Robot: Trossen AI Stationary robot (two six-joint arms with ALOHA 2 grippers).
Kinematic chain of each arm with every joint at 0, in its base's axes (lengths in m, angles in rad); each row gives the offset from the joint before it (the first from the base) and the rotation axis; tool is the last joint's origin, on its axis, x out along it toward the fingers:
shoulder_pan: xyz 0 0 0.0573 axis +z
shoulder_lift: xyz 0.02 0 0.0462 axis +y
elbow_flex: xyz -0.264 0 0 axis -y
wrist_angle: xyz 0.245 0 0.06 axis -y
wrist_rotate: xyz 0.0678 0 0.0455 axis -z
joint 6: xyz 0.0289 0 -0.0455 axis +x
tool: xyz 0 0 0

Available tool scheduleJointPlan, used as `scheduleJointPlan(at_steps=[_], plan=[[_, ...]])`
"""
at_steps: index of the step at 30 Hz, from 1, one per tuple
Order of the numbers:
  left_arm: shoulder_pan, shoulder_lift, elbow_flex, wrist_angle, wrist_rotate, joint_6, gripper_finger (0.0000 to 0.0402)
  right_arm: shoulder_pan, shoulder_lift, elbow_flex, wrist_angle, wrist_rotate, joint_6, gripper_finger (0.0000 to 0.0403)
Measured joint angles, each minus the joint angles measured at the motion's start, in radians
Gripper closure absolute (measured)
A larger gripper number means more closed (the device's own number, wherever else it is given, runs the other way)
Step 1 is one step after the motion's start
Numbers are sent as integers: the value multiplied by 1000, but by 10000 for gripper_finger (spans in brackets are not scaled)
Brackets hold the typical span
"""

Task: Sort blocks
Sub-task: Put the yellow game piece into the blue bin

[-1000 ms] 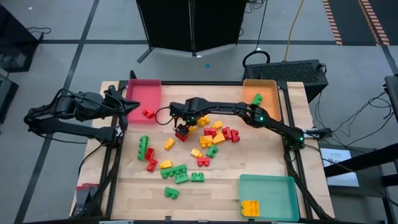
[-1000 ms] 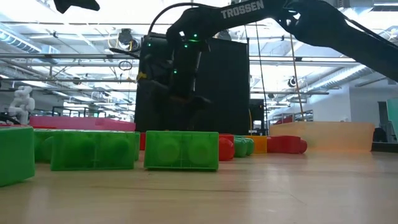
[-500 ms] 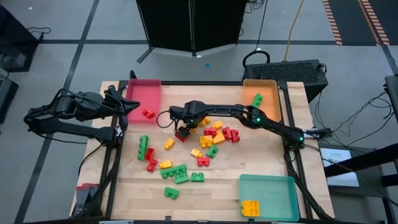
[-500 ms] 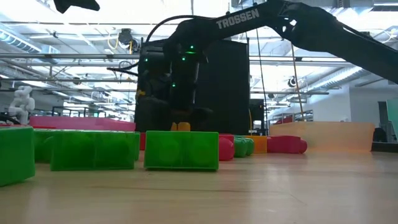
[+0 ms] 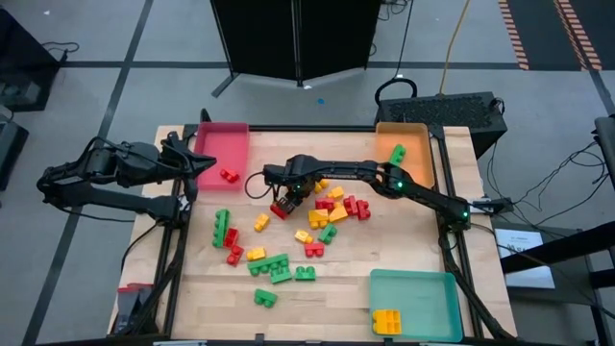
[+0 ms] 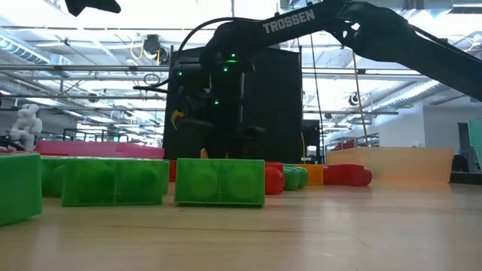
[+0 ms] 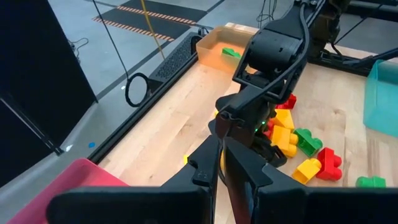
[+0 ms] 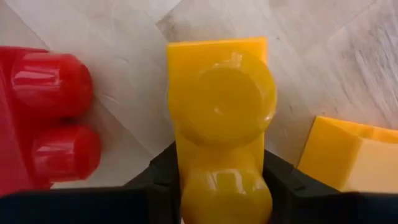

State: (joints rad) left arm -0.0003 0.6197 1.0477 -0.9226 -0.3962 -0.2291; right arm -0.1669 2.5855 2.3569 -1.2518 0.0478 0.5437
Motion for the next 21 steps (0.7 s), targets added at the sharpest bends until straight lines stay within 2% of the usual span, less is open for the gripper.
scheduleJointPlan(at_steps=[9, 15, 21], plan=[[0, 0, 0, 0, 0, 0, 371, 11, -31, -4, -18, 0, -16, 288], [0, 0, 0, 0, -1, 0, 371, 16, -144, -3, -45, -27, -30, 288], [0, 0, 0, 0, -1, -1, 371, 72, -305, 0, -199, -13, -16, 288]])
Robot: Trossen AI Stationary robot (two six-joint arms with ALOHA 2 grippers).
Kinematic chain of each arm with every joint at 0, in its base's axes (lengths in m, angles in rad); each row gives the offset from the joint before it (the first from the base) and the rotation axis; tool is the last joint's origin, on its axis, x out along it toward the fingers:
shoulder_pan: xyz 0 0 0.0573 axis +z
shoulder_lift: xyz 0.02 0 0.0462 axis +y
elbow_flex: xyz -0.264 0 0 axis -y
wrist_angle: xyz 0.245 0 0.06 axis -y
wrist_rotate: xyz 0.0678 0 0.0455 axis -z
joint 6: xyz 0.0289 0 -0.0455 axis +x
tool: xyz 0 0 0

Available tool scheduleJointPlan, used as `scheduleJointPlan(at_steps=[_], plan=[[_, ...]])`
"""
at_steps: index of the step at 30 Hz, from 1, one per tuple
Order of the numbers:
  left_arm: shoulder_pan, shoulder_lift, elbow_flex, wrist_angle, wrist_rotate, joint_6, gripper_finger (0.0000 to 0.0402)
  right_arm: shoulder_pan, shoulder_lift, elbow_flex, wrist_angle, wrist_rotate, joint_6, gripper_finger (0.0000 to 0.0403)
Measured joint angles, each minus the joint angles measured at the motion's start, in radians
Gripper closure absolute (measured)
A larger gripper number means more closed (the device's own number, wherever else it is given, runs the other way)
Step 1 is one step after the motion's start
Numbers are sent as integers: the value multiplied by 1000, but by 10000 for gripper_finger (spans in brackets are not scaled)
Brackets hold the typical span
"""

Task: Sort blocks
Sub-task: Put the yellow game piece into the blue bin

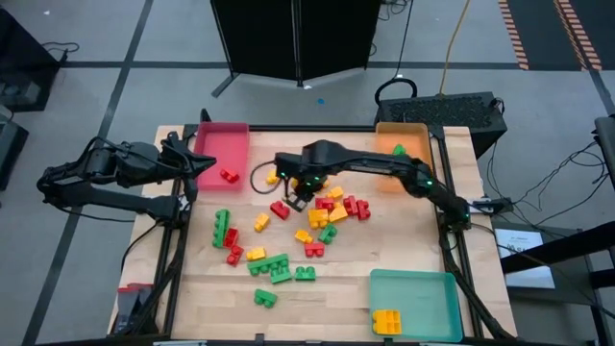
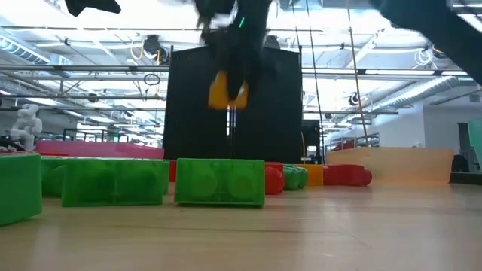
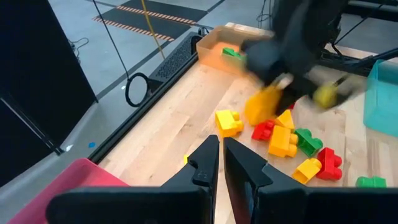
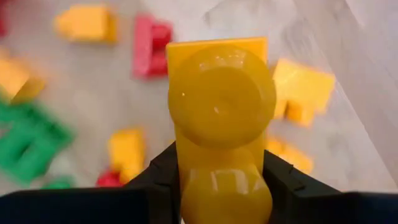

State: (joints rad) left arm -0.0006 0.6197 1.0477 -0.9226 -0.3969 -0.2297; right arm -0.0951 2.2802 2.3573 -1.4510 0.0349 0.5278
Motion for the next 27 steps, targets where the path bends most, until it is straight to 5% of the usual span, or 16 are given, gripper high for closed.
scheduleJointPlan(at_steps=[13, 27], plan=[[0, 3, 0, 1, 1, -3, 371, 337, -239, 0, -119, 97, 399, 288], [0, 4, 0, 9, 4, -26, 371, 739, -258, -74, -119, 89, 1198, 288]])
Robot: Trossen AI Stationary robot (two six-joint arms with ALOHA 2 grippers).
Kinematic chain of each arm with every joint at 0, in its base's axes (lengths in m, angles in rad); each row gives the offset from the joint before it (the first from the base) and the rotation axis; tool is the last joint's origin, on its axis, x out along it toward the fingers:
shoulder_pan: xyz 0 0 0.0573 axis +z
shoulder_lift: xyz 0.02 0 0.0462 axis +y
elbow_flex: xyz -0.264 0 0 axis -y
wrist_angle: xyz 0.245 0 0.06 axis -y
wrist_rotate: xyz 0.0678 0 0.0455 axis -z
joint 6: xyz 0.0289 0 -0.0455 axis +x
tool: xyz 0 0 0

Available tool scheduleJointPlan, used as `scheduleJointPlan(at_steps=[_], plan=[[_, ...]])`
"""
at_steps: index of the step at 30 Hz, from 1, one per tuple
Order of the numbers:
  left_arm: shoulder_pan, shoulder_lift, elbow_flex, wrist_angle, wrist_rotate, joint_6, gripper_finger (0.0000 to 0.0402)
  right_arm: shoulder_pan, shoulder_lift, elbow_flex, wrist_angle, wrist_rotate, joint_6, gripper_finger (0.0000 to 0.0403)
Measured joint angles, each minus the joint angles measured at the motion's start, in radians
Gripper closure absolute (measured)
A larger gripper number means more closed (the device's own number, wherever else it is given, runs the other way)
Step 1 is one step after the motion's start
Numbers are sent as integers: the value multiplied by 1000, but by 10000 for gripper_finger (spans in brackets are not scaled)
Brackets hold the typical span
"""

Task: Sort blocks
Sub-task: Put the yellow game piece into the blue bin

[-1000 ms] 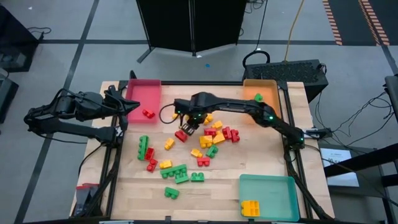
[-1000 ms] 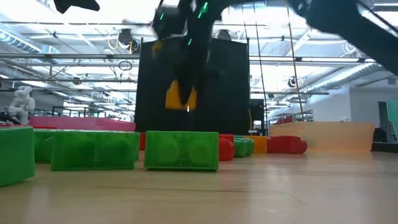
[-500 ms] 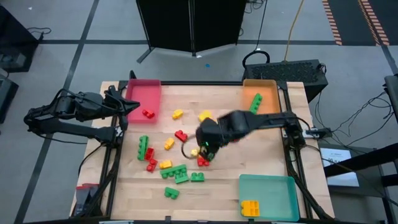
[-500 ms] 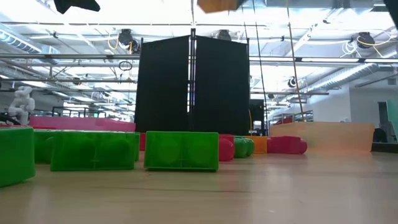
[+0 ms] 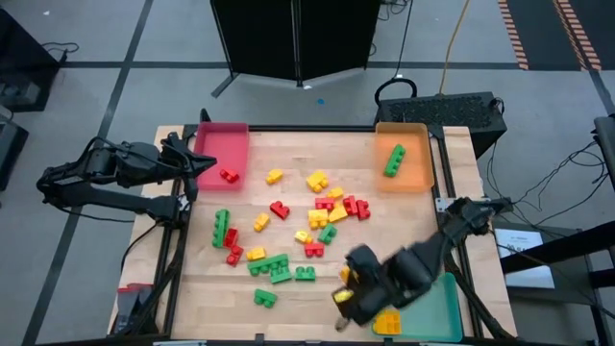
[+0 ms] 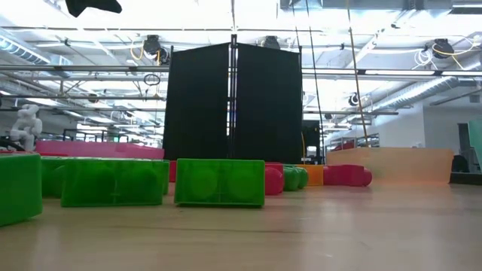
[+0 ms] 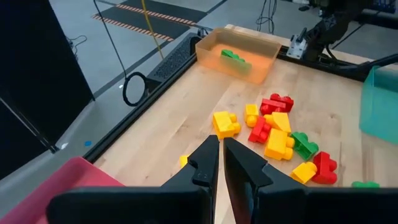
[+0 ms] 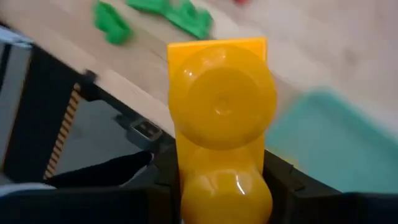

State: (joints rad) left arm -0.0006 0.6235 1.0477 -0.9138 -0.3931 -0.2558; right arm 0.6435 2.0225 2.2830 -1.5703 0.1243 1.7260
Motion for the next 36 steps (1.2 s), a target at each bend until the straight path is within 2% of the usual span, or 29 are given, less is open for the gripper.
scheduleJointPlan(at_steps=[6, 8, 11, 17, 30, 36], plan=[[0, 2, 0, 6, -3, 7, 371, 108, -23, -164, -2, -86, 386, 288], [0, 4, 0, 20, -9, 8, 371, 138, -37, -214, -2, -148, 448, 288], [0, 8, 0, 25, -24, 28, 371, 173, -68, -287, -1, -264, 479, 288], [0, 12, 0, 24, -26, 29, 371, 211, -157, -478, 71, -312, 499, 288], [0, 12, 0, 23, -27, 27, 371, 209, -434, -1134, 699, -305, 507, 288], [0, 12, 0, 23, -31, 27, 371, 210, -531, -1337, 887, -304, 507, 288]])
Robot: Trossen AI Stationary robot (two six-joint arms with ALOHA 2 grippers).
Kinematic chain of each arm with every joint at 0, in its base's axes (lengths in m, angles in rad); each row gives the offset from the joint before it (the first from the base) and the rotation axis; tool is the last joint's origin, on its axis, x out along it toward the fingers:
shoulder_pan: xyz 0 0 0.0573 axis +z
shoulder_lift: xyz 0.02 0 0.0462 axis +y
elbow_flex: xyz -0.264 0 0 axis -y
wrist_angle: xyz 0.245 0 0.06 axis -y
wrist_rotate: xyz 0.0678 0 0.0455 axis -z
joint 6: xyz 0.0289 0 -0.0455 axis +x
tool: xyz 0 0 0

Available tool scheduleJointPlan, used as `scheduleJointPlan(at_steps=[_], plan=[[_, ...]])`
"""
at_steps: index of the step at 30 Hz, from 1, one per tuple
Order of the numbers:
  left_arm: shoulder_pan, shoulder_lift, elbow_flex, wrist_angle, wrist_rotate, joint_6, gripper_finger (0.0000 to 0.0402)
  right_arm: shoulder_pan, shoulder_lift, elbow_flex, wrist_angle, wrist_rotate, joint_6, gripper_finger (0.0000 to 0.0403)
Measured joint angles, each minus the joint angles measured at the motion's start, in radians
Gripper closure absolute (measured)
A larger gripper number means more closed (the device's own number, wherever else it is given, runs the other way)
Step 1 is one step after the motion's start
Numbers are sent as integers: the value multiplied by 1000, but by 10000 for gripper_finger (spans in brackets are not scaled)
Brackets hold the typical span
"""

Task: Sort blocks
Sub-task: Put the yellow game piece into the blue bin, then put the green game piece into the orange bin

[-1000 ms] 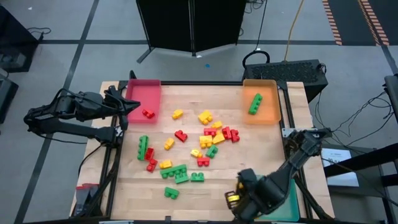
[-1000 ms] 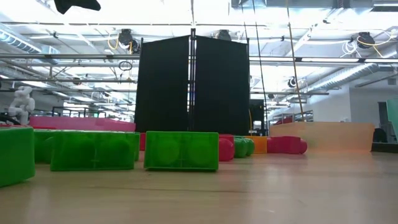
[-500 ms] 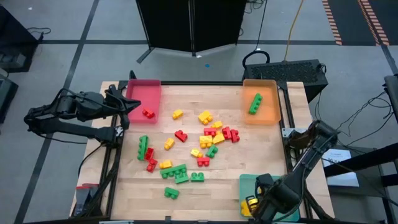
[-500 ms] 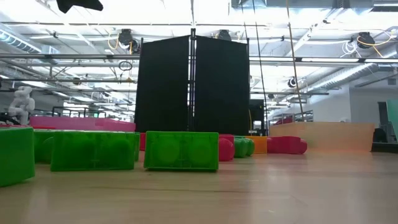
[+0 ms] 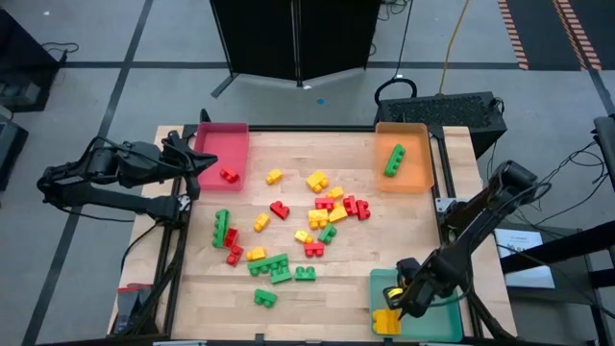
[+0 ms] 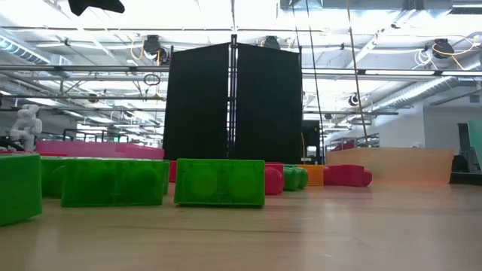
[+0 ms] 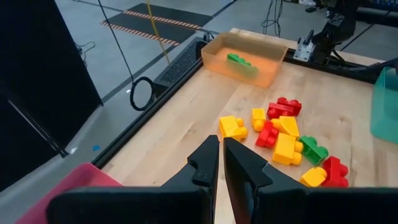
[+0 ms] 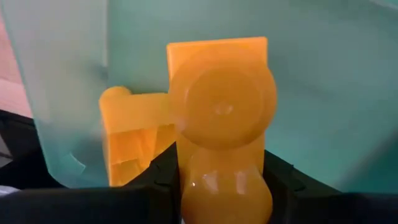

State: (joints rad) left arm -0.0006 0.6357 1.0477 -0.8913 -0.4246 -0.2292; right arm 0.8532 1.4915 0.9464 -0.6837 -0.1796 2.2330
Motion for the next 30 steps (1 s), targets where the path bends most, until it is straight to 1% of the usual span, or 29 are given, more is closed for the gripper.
scheduleJointPlan(at_steps=[4, 9, 10, 11, 14, 15, 17, 19, 21, 24, 30], plan=[[0, 0, 0, 0, -2, -1, 371, 13, -26, -64, 67, -6, -12, 288], [0, 0, 0, 0, -3, 0, 371, 20, -28, -68, 58, -13, -29, 285], [0, 0, 0, 0, -4, 0, 371, 19, -27, -68, 55, -14, -30, 268], [0, 0, 0, 0, -5, 0, 371, 19, -27, -68, 54, -27, -30, 242], [0, 0, 0, 0, -9, 0, 371, 19, -27, -68, 50, -69, -18, 148], [0, 0, 0, 0, -9, 0, 371, 19, -27, -68, 51, -81, -16, 122], [0, 0, 0, 0, -10, 0, 371, 19, -27, -68, 54, -95, -15, 83], [0, 0, 0, 0, -9, 0, 371, 19, -27, -68, 58, -106, -9, 64], [0, 0, 0, 0, -9, 0, 371, 17, -28, -68, 75, -110, 0, 60], [0, 0, 0, 0, -9, 0, 371, 2, -47, -51, 94, -95, 1, 69], [0, 0, 0, 0, -9, 0, 371, -64, -145, 50, 84, 116, -79, 88]])
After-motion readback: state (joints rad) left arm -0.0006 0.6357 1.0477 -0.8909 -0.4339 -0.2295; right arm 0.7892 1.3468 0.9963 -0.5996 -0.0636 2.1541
